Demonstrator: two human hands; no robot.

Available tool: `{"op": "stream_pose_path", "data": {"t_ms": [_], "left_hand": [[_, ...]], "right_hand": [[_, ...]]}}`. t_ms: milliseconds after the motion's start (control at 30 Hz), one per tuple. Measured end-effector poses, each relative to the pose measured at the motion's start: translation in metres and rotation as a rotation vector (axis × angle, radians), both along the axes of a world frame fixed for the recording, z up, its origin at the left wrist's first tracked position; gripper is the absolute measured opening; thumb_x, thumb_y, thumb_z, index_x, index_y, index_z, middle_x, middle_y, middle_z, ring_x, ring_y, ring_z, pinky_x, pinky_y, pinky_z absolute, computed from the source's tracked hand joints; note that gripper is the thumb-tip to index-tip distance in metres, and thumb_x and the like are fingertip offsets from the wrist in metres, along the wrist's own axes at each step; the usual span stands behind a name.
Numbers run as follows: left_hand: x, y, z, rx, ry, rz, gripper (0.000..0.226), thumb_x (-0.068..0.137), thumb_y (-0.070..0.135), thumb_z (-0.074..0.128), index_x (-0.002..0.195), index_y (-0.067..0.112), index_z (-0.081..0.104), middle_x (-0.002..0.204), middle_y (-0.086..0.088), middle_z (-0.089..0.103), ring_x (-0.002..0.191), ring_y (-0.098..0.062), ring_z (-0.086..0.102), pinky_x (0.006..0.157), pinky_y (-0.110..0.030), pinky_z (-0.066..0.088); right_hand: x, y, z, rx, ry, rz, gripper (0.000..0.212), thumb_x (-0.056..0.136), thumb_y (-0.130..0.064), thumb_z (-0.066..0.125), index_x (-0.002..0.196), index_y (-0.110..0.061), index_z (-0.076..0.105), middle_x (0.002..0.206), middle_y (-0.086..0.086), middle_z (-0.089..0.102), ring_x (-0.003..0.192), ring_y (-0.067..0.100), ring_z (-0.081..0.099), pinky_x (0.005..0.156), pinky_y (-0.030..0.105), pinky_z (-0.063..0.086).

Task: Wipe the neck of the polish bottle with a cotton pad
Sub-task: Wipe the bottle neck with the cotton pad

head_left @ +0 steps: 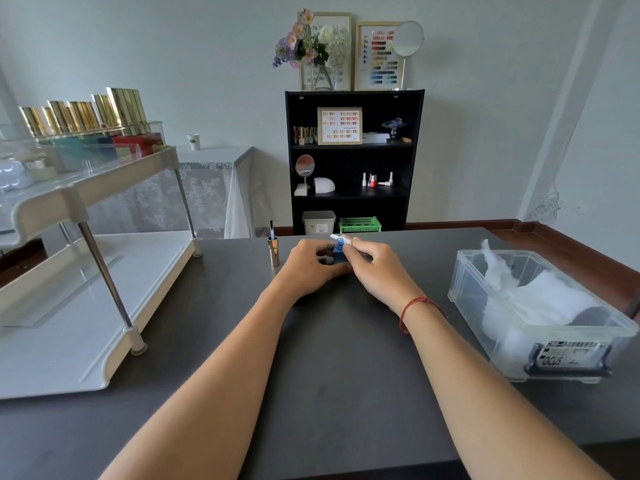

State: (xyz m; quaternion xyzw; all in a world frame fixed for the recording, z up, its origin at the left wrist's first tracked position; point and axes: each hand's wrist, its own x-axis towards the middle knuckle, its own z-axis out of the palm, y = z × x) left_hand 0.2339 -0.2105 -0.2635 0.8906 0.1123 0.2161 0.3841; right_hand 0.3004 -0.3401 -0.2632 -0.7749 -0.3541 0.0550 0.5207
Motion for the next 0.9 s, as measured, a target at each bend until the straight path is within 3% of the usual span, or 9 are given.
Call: {"op": "stream_pose_path", "data": {"t_ms": [167,400,567,700,900], "left_hand": [[0.000,-0.002,-0.001,0.035,-0.032,0.041,0.033,0.083,0.026,0.072,0.116,0.018,0.070,0.105,0.000,0.072,0.098,-0.013,0.063,0.089,-0.028,0.049],[0.003,-0.006,-0.001,0.059,-0.080,0.143,0.019,0.082,0.023,0.072,0.099,0.014,0.075,0.082,0.001,0.070,0.075,-0.008,0.062,0.070,-0.023,0.050],[0.001,-0.011,0.001,0.121,-0.031,0.137,0.024,0.082,0.026,0.068,0.102,0.012,0.072,0.093,-0.006,0.072,0.089,-0.020,0.066,0.087,-0.041,0.056],[-0.003,-0.006,0.003,0.068,-0.011,0.104,0.031,0.082,0.028,0.067,0.111,0.016,0.068,0.100,-0.004,0.069,0.096,-0.019,0.064,0.090,-0.038,0.054],[-0.007,-0.003,0.001,0.047,-0.051,0.057,0.019,0.084,0.023,0.070,0.102,0.018,0.073,0.092,0.004,0.071,0.093,-0.010,0.065,0.085,-0.025,0.049]], "right_hand": [[-0.001,-0.001,0.000,-0.010,-0.008,-0.011,0.040,0.097,-0.033,0.047,0.134,-0.020,0.052,0.147,-0.001,0.044,0.134,0.015,0.041,0.098,0.019,0.030],[-0.007,0.001,-0.002,-0.013,-0.061,-0.044,0.039,0.096,-0.031,0.047,0.133,-0.016,0.053,0.146,0.001,0.045,0.135,0.017,0.040,0.097,0.019,0.030],[-0.005,0.004,0.000,-0.028,-0.109,-0.077,0.039,0.096,-0.031,0.048,0.132,-0.017,0.054,0.143,0.001,0.049,0.133,0.018,0.043,0.107,0.028,0.032],[-0.005,0.005,0.000,-0.035,-0.100,-0.065,0.038,0.096,-0.032,0.047,0.131,-0.018,0.056,0.143,0.002,0.049,0.131,0.018,0.045,0.104,0.025,0.034],[-0.005,0.003,0.002,-0.038,-0.086,-0.055,0.038,0.096,-0.031,0.047,0.131,-0.017,0.055,0.145,0.003,0.046,0.130,0.018,0.046,0.097,0.019,0.032]]}}
